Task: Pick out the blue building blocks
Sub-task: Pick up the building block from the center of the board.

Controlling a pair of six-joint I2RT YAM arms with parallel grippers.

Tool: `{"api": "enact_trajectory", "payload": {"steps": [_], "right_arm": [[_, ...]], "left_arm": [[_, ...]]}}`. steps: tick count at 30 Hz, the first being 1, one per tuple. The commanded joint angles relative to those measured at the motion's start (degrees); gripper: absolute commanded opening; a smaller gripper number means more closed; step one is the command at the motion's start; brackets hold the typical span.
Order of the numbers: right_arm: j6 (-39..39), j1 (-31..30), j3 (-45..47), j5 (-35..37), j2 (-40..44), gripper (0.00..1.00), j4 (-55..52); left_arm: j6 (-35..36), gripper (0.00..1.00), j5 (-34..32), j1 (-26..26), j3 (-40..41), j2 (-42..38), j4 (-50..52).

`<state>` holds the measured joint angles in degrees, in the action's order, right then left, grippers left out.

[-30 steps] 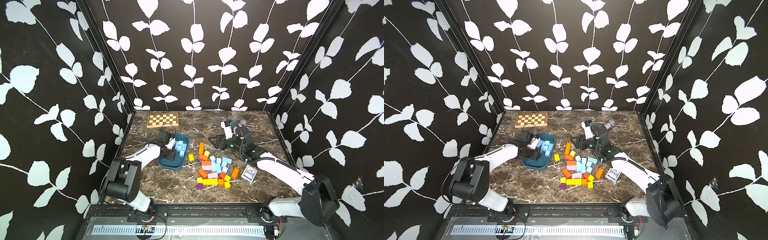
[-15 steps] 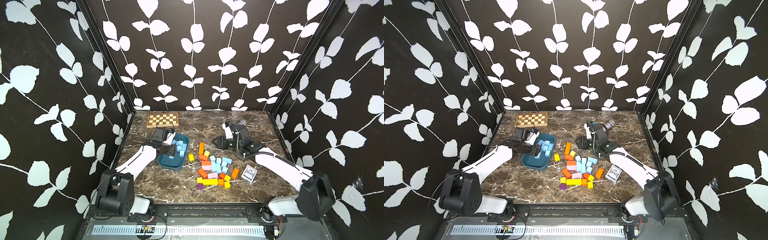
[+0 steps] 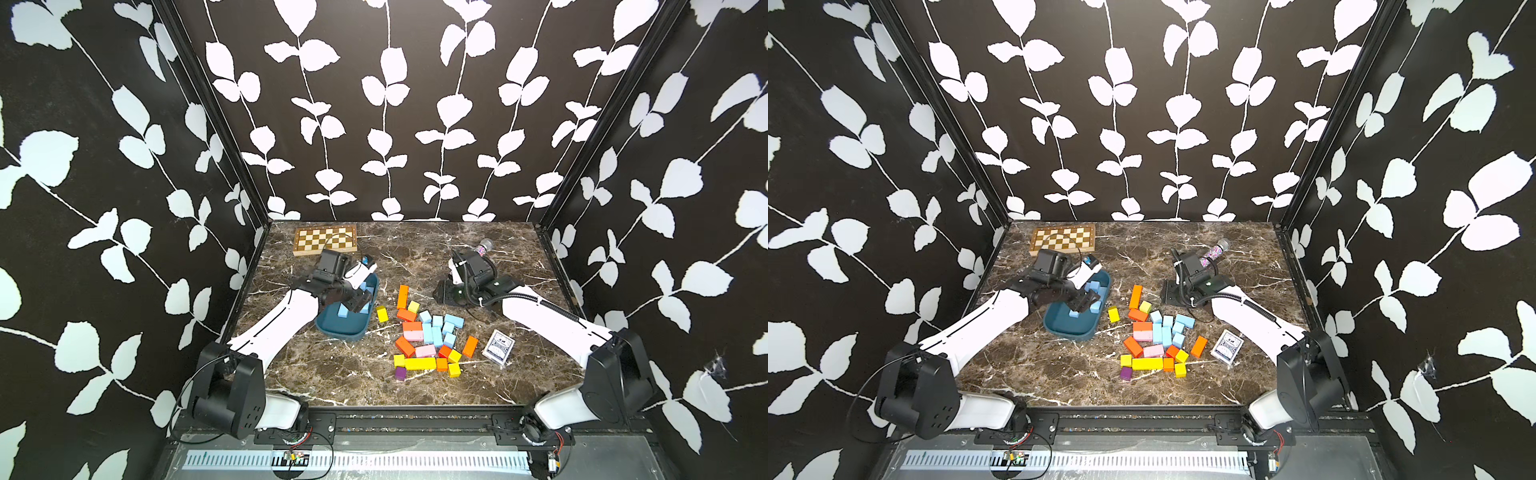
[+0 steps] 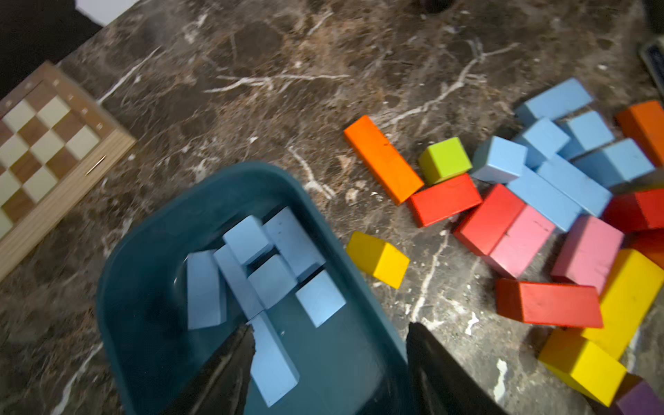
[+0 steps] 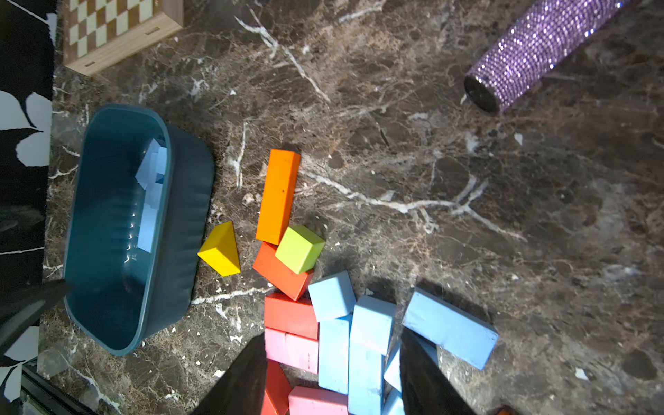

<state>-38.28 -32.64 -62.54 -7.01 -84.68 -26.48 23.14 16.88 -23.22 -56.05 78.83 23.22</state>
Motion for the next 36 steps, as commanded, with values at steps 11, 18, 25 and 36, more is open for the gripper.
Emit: {"api": "enact_trajectory", "payload": {"steps": [11, 18, 25, 36], "right_arm": [[-3.1, -1.5, -3.9, 0.4, -5.6, 0.56, -8.6], [-2.5, -2.3, -6.4, -1.5, -9.3, 0.56, -9.1], [0.0, -3.7, -12.2, 0.6, -14.7, 0.56, -17.9], [3.9, -6.0, -17.8, -2.0, -22.0, 0.51, -18.5]], "left_arm": [[27.9, 0.68, 13.8, -4.9, -3.1, 3.9, 8.8], [33.9, 0.68, 13.5, -8.1, -5.7, 8.0, 11.2], [22.3, 0.69, 12.2, -8.6, -6.6, 9.7, 5.1], [5.7, 0.70, 5.0, -6.4, -1.0, 6.4, -0.8]]}}
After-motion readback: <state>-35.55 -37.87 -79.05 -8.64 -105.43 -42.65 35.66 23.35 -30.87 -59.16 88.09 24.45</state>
